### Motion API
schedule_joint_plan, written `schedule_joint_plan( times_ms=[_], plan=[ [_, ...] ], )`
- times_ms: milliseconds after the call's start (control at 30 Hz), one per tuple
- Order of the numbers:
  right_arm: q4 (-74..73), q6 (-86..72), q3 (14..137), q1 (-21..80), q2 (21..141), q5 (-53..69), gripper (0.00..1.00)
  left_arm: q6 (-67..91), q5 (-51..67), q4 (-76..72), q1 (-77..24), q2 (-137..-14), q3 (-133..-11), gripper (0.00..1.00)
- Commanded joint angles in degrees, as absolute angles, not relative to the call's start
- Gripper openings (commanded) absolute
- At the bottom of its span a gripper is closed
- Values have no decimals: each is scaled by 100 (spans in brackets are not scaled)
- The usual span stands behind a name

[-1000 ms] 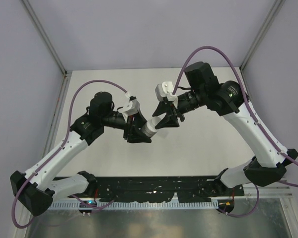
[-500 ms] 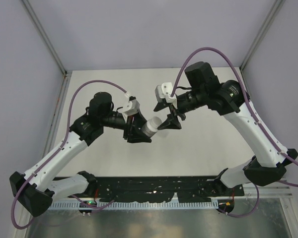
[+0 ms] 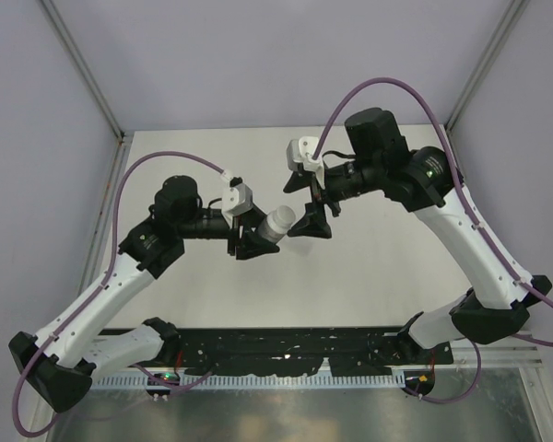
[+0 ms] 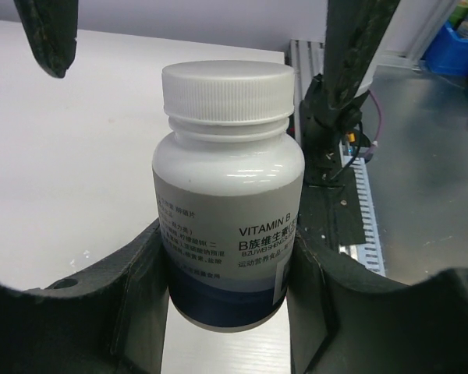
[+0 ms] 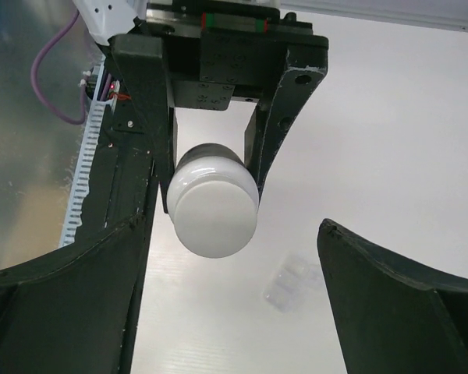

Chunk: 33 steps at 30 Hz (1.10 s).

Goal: Sort the pills into containers

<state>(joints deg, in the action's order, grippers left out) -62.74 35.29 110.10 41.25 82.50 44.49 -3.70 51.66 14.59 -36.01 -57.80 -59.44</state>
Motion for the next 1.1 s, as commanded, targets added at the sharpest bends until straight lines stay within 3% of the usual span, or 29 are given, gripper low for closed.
schedule_joint_plan(
  times_ms=[0, 433, 833, 967, 1067],
  plan=[
    [-5713, 2743, 11338, 4061, 8314, 4544, 96, -554, 4299, 1195, -3612, -5599, -5906, 0],
    [-4660, 995, 11224, 3833, 8543, 4061, 96, -527, 2989, 1020, -3647, -5502, -5766, 0],
    [-3911, 9, 10653, 3568, 8965, 4376, 92, -527, 2189, 923, -3727, -5581, -5739, 0],
    [-3867, 9, 10556, 3551, 9026, 4526, 81, -536, 2127, 905, -3727, -5590, -5730, 0],
    [-3832, 17, 10485, 3542, 9026, 4667, 66, -545, 2039, 888, -3727, -5598, -5731, 0]
  ],
)
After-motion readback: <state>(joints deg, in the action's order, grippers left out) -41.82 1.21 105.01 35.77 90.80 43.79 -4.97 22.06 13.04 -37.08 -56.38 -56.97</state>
